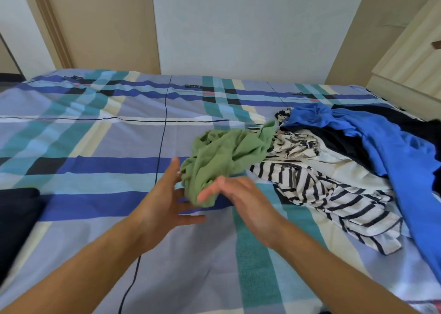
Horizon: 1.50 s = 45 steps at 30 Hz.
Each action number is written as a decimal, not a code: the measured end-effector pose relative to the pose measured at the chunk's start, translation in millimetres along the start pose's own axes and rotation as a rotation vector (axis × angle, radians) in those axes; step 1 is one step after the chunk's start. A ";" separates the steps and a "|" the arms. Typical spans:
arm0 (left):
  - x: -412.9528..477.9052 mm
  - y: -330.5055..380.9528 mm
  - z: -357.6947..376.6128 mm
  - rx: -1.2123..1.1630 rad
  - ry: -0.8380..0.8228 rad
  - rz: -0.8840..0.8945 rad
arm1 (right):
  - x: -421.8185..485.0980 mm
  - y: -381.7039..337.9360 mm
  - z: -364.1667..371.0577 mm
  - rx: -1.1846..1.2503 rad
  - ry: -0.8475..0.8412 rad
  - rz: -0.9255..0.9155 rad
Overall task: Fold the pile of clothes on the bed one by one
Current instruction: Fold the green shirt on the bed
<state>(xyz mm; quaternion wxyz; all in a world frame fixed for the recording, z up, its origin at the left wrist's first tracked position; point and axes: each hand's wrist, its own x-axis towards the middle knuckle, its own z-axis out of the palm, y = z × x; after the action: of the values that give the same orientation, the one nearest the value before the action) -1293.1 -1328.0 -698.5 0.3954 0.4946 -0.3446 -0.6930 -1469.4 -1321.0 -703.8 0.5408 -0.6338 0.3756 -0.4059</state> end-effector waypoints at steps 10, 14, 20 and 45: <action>-8.3 13.3 -16.9 0.275 0.218 0.221 | -5.3 -7.5 -15.7 -0.083 -0.024 0.029; -20.6 41.0 -33.0 0.446 0.052 0.239 | 0.9 17.1 -50.8 -0.593 0.386 -0.026; -28.9 60.8 -81.5 0.999 0.193 0.311 | 14.4 68.3 -57.2 -0.980 -0.016 0.146; -25.3 57.3 -84.5 0.182 -0.179 0.509 | 12.8 46.4 -29.0 -0.595 0.076 0.289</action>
<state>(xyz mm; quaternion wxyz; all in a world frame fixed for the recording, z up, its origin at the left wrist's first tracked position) -1195.3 -1338.6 -661.4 0.4788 0.3625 -0.5520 -0.5785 -1492.9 -1349.9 -745.9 0.3695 -0.6885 0.5835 -0.2211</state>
